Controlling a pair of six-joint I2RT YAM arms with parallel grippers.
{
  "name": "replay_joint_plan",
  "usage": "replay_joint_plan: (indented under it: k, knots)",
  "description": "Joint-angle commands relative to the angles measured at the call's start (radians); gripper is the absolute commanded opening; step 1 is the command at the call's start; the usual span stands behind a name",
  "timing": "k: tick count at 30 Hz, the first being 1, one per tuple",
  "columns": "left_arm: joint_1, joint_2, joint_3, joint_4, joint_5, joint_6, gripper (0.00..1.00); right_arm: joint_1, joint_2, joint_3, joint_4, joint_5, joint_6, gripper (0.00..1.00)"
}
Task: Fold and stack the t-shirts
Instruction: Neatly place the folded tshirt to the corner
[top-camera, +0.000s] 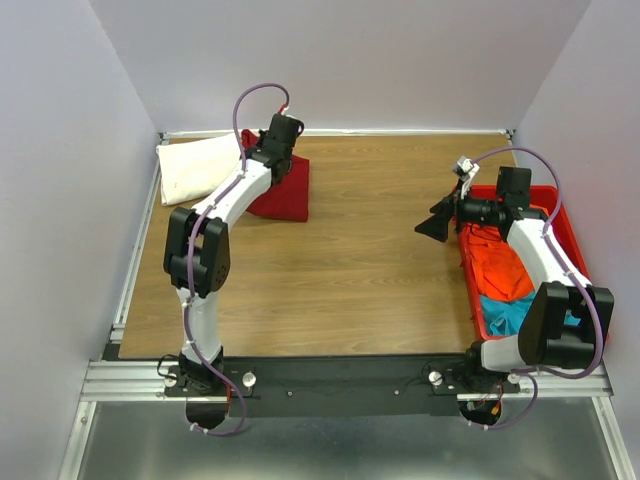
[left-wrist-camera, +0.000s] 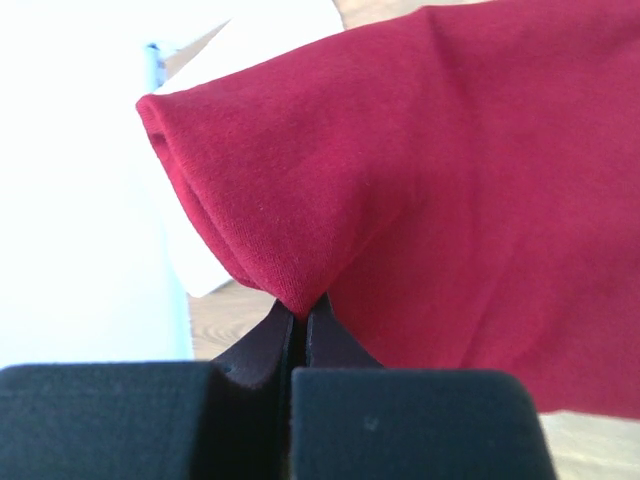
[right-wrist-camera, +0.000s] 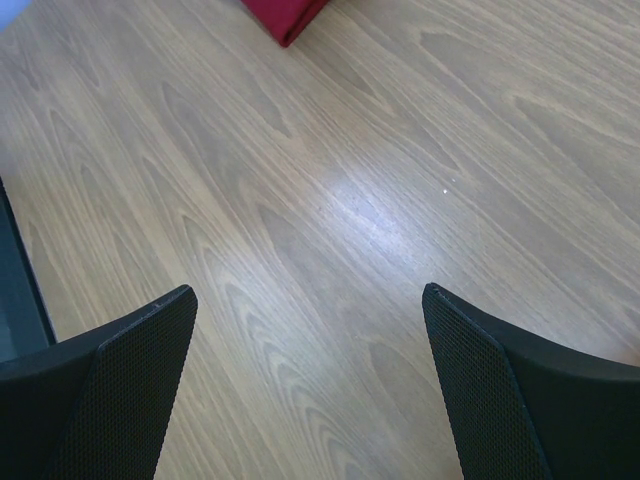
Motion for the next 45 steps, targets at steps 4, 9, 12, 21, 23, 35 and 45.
replay_joint_plan:
  k: [4, 9, 12, 21, 23, 35, 45]
  knots:
    - [0.035, 0.025, 0.099, 0.066, -0.136, 0.078, 0.00, -0.008, -0.017, -0.002, -0.029, -0.056, -0.007, 0.99]
    - [0.048, 0.016, 0.122, 0.133, -0.188, 0.128, 0.00, -0.008, -0.015, 0.002, -0.032, -0.072, -0.003, 0.99]
    - [0.061, 0.019, 0.151, 0.156, -0.196, 0.148, 0.00, -0.010, -0.013, 0.002, -0.035, -0.077, -0.004, 0.99]
    - [0.087, 0.049, 0.232, 0.169, -0.213, 0.177, 0.00, -0.010, -0.001, 0.006, -0.040, -0.085, 0.000, 0.99]
    - [0.092, 0.048, 0.251, 0.169, -0.211, 0.179, 0.00, -0.008, 0.000, 0.008, -0.041, -0.088, -0.001, 0.99]
    - [0.120, 0.056, 0.352, 0.161, -0.187, 0.157, 0.00, -0.008, 0.008, 0.008, -0.044, -0.089, -0.004, 0.99]
    - [0.227, 0.181, 0.433, 0.120, -0.047, 0.062, 0.00, -0.008, 0.020, 0.008, -0.049, -0.091, -0.006, 0.99]
